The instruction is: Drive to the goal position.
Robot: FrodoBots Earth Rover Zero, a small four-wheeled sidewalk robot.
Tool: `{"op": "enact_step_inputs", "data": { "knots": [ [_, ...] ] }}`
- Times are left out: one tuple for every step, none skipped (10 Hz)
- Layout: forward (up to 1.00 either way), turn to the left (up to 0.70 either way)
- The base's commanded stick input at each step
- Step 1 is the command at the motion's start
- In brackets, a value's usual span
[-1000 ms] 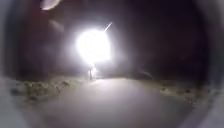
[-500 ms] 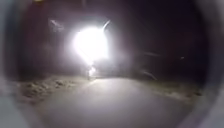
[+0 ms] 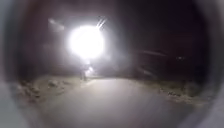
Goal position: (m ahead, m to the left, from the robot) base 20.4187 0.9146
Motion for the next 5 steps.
{"op": "enact_step_inputs", "data": {
  "knots": [
    [1.00, 0.01],
    [1.00, 0.02],
    [1.00, 0.02],
    [1.00, 0.02],
    [1.00, 0.01]
  ]
}}
